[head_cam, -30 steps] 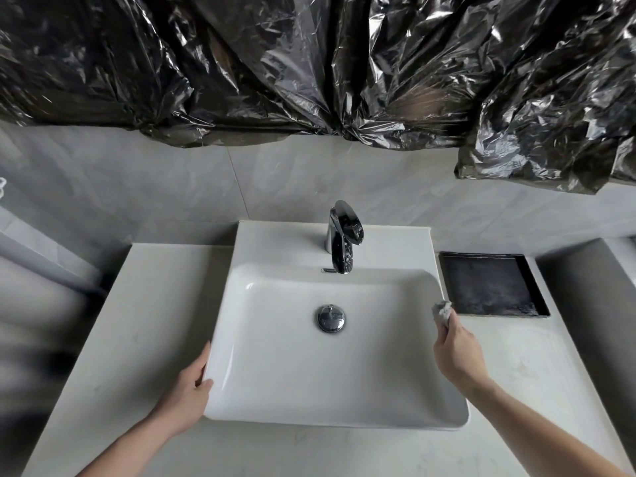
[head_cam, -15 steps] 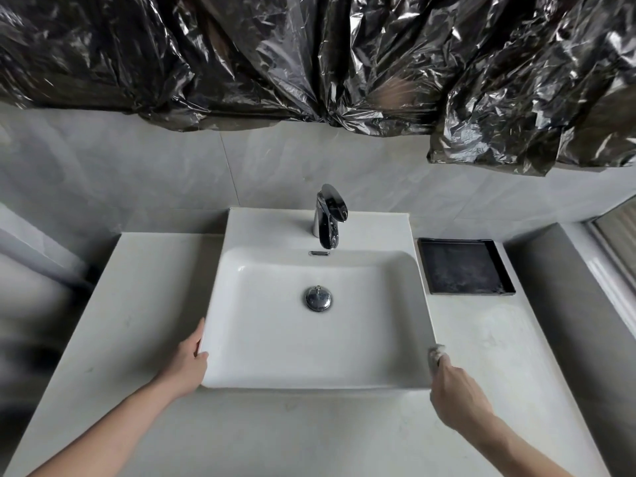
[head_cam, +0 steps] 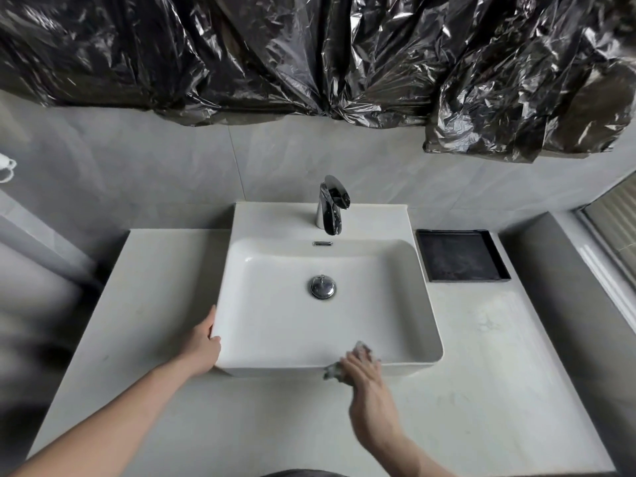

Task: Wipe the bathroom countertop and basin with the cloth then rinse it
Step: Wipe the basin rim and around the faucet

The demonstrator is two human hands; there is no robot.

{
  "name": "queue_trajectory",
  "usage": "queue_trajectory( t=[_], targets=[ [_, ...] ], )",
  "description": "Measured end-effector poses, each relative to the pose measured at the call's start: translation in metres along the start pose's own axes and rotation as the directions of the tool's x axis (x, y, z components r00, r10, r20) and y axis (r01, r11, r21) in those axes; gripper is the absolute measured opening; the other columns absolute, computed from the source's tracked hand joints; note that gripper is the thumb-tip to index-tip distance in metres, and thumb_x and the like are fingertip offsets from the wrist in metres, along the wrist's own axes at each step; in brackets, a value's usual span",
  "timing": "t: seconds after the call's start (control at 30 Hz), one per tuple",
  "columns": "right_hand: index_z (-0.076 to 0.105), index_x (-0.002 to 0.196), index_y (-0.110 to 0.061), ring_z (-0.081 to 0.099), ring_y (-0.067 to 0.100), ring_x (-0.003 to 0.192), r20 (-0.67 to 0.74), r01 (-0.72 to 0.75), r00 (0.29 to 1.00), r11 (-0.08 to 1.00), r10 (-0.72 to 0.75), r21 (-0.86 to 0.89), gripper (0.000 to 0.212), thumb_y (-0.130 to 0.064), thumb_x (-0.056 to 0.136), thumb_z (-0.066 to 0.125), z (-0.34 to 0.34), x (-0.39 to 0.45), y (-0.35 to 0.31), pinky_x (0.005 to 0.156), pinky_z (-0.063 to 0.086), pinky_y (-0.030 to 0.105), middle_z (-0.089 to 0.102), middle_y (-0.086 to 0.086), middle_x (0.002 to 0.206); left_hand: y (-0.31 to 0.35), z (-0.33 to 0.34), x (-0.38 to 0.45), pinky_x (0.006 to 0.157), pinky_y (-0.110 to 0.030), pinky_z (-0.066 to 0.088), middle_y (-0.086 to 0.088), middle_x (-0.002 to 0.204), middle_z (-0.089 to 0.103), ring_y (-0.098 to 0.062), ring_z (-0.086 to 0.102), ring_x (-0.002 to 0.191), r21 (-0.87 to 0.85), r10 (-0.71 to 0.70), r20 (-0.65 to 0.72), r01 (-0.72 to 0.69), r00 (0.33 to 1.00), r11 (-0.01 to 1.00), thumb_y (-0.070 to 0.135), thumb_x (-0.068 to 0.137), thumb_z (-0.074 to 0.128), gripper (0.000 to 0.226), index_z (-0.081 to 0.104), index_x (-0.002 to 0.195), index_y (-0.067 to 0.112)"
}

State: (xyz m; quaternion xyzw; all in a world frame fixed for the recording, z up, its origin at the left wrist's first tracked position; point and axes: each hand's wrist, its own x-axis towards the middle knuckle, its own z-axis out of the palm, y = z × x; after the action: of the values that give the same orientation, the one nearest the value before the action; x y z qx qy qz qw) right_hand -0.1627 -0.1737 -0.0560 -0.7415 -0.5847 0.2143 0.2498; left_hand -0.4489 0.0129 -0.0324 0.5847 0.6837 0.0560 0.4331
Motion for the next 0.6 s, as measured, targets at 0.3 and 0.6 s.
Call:
queue_trajectory(
  t=[0.3, 0.6],
  targets=[
    [0.069, 0.116, -0.027, 0.062, 0.022, 0.106, 0.462, 0.097, 0.881, 0.995, -0.1, 0.031, 0.032, -0.011, 0.093, 0.054, 0.042, 0.054, -0.104, 0.083, 0.041, 0.021, 0.071, -0.01, 0.108, 0.003, -0.008, -0.013, 0.098, -0.022, 0.04, 0.009, 0.137, 0.058, -0.015, 0.054, 0.126, -0.119, 0.036, 0.034, -0.032, 0.999, 0.992, -0.015, 0.082, 0.037, 0.074, 0.053, 0.14, 0.028],
    [0.075, 0.106, -0.024, 0.073, 0.011, 0.099, 0.229, -0.278, 0.957, 0.797, 0.18, 0.537, 0.048, 0.006, 0.089, 0.041, -0.027, 0.115, -0.104, 0.099, 0.057, 0.04, 0.079, -0.005, 0.1, -0.005, -0.024, -0.013, 0.089, -0.019, 0.048, 0.027, 0.111, 0.07, -0.002, 0.063, 0.113, -0.164, 0.075, 0.066, -0.063, 0.995, 0.984, 0.003, 0.091, 0.059, 0.048, 0.067, 0.105, 0.048]
  ],
)
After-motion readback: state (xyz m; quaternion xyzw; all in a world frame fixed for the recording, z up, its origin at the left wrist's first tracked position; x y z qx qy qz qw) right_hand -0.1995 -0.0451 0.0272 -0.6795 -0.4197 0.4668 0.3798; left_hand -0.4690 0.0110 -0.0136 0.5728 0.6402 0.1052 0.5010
